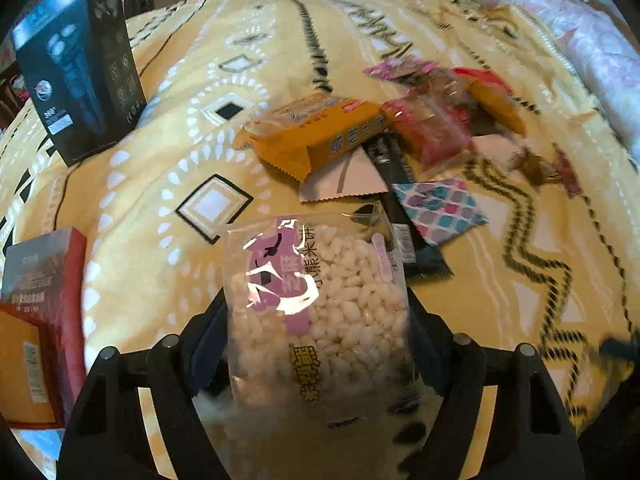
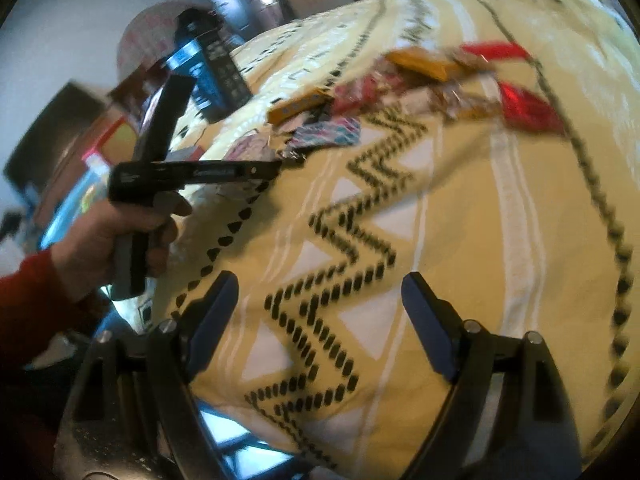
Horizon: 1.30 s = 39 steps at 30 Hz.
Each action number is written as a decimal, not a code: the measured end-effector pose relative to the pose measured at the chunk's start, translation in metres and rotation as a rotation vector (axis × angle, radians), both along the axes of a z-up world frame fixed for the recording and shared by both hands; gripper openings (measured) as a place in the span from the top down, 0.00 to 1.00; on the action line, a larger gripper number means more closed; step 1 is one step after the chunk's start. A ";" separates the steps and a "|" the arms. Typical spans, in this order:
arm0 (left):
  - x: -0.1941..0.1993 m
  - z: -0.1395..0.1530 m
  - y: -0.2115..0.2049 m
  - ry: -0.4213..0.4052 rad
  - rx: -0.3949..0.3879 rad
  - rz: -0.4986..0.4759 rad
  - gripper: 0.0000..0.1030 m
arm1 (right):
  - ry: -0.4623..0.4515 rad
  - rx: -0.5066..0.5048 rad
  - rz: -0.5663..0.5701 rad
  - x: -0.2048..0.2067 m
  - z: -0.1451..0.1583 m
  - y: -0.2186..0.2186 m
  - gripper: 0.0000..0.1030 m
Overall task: Organize snacks
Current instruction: 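Grasp the white rice-cracker bag with the left tool while the right tool grasps the patterned packet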
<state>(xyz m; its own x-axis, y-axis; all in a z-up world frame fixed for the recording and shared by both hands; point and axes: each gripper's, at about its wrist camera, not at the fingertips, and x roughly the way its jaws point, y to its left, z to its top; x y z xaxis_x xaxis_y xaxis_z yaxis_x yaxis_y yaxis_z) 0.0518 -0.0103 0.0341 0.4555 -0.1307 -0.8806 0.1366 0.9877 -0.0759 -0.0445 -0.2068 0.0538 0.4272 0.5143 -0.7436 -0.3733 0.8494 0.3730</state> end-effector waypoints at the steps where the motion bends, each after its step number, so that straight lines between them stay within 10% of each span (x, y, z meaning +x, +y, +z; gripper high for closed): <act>1: -0.003 0.002 0.002 -0.006 -0.004 -0.007 0.22 | -0.020 -0.022 0.033 0.007 0.005 0.004 0.22; 14: -0.039 0.019 0.040 0.018 -0.169 -0.013 0.22 | -0.128 -0.563 0.715 0.140 -0.015 0.104 0.42; 24: -0.037 0.015 0.045 0.034 -0.197 -0.027 0.22 | -0.037 -0.626 0.931 0.173 -0.039 0.142 0.40; 33: -0.044 0.014 0.041 0.007 -0.144 -0.030 0.22 | -0.020 -0.521 0.690 0.169 -0.030 0.125 0.81; 39: -0.055 0.014 0.045 0.018 -0.184 -0.009 0.22 | 0.274 -0.065 0.485 0.116 -0.020 0.103 0.83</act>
